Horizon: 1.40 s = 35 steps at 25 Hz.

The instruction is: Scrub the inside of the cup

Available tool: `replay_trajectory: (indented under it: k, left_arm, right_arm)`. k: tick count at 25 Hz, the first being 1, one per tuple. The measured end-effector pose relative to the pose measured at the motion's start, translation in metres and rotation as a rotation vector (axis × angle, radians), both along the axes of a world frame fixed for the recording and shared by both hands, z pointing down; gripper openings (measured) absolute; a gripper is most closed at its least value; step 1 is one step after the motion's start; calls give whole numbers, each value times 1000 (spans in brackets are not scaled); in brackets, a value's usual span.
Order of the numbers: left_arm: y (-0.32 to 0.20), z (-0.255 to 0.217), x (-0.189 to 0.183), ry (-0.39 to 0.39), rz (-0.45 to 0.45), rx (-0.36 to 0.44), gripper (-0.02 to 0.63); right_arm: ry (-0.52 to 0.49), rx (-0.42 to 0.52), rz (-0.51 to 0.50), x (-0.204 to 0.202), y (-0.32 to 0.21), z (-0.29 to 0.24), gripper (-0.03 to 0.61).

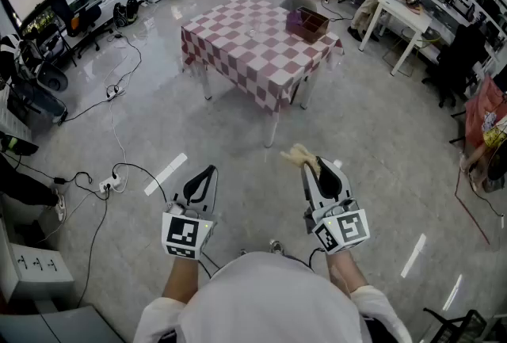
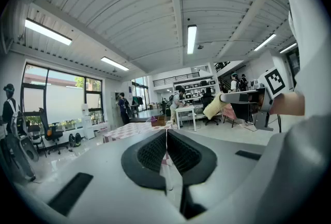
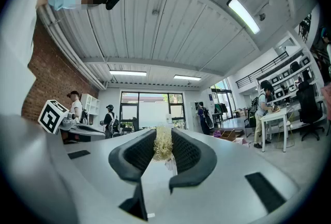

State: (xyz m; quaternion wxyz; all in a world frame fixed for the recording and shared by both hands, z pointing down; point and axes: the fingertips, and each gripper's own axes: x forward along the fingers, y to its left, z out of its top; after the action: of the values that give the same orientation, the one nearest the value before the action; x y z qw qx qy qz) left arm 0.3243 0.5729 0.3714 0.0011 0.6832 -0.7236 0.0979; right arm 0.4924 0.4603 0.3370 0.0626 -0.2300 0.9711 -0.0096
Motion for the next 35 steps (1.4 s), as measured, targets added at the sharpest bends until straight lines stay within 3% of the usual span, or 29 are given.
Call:
replay_trajectory:
  k: [20, 35]
  left_arm:
    - [25, 17, -42, 29, 18, -3, 32]
    - [-62, 26, -88, 27, -7, -32, 32]
  right_arm:
    - [-10, -41, 23, -29, 28, 11, 107]
    - [-20, -78, -15, -83, -64, 22, 107]
